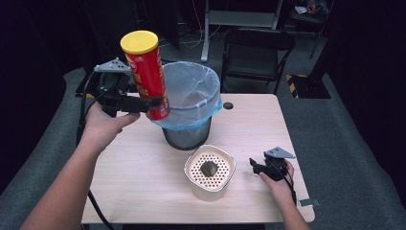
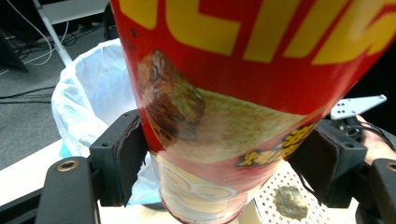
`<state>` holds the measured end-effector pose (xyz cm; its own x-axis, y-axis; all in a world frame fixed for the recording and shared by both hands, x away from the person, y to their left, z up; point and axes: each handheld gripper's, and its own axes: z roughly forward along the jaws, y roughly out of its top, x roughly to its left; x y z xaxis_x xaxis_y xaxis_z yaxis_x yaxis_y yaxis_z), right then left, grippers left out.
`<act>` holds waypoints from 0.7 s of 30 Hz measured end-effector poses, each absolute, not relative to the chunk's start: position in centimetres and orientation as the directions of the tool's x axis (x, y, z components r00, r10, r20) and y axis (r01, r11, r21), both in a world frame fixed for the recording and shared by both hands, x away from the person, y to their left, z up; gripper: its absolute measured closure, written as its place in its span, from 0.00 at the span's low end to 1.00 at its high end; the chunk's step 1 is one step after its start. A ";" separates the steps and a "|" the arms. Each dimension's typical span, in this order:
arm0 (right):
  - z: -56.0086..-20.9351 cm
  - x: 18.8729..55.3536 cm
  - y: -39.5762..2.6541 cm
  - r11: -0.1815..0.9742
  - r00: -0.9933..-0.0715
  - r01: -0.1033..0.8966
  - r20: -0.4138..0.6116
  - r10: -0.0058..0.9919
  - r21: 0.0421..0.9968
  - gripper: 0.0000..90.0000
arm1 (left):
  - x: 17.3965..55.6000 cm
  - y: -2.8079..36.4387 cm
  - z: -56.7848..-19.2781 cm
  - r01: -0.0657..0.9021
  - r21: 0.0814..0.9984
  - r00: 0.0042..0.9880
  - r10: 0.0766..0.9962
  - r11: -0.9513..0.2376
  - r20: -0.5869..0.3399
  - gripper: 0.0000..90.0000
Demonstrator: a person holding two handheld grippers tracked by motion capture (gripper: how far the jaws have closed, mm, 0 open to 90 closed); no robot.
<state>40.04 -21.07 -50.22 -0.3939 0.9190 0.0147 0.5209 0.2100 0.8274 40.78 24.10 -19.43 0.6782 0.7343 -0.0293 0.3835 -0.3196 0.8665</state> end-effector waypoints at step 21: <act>-50.2 40.2 -21.3 0.213 -0.402 0.516 0.015 0.916 0.829 0.34 | 46.0 21.5 -19.5 0.391 0.882 0.653 0.754 -0.262 -0.066 0.26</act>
<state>40.20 -21.32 -50.22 -0.4017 0.9157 0.0148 0.5163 0.2131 0.8295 45.97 21.52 -19.54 0.6534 0.7541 -0.0659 0.3915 -0.2621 0.8821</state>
